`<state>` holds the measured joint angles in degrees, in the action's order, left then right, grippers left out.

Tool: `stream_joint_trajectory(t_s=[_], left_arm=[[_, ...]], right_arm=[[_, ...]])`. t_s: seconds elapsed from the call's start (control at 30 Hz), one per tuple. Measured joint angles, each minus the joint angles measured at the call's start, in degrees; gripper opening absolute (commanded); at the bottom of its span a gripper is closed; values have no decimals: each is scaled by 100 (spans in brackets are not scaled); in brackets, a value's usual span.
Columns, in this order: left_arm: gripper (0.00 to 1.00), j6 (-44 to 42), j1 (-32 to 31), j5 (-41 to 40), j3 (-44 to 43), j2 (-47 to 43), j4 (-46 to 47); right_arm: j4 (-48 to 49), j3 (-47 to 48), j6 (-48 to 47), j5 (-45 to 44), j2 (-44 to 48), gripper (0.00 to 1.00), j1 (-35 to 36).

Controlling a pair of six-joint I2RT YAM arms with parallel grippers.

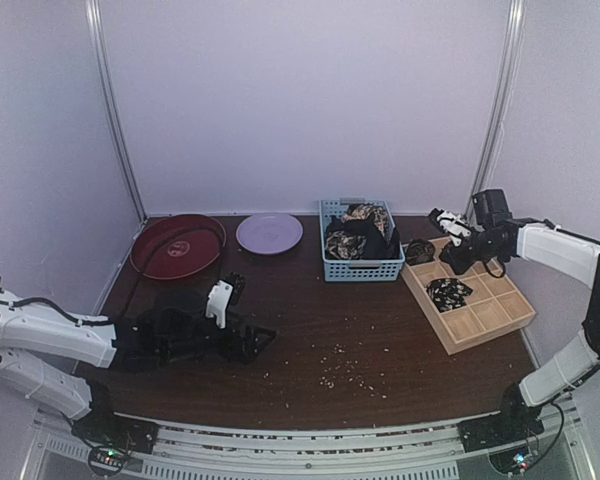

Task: Roll the ties
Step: Adjust the tie in the storage box.

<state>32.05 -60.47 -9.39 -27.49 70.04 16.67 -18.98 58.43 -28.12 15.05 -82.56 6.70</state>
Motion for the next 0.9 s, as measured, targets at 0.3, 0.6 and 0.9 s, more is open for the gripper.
stream_joint_trajectory(t_s=[0.3, 0.6, 0.9], left_arm=[[88, 0, 0, -4, 13, 17, 0], [88, 0, 0, -20, 70, 15, 0], [88, 0, 0, -59, 76, 15, -2]], right_arm=[[-79, 22, 131, -68, -706, 3, -37], [-804, 374, -435, 260, -1281, 0, -111], [-1388, 636, -881, 570, -1458, 0, -164]])
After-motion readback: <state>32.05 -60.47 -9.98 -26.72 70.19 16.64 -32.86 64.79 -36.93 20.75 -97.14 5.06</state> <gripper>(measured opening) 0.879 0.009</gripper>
